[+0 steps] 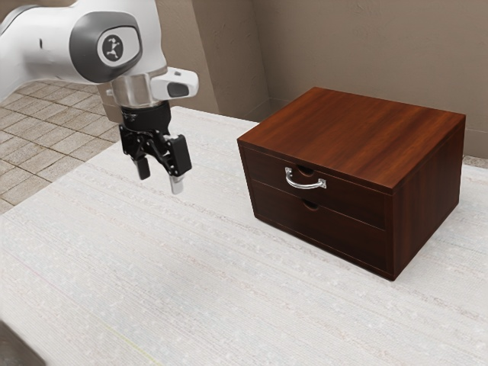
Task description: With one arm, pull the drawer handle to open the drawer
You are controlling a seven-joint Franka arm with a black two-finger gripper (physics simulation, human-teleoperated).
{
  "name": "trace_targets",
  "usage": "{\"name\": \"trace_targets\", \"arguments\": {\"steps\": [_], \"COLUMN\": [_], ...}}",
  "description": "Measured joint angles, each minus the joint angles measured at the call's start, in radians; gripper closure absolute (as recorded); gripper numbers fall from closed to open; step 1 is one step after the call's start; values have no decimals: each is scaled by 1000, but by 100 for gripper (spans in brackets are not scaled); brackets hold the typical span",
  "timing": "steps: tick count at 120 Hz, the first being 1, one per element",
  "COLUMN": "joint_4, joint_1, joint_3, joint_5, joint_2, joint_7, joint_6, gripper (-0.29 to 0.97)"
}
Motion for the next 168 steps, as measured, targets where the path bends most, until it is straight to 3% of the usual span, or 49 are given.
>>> {"name": "trace_targets", "arguments": {"steps": [24, 34, 49, 57, 66, 75, 95, 120, 168], "joint_4": [1, 58, 130, 127, 125, 123, 121, 120, 29], "joint_1": [8, 15, 63, 2, -83, -81, 57, 76, 85], "joint_3": [7, -3, -280, -393, -442, -452, -447, -445, -404], "joint_5": [1, -2, -5, -6, -9, -7, 11, 43, 8], "joint_2": [2, -48, -114, -107, -97, -71, 9, 66, 90], "joint_7": [0, 10, 201, 321, 436, 529, 699, 878, 1147], "joint_6": [1, 6, 115, 147, 171, 188, 214, 225, 287], "gripper": [0, 0, 0, 0, 0, 0, 0, 0, 0]}}
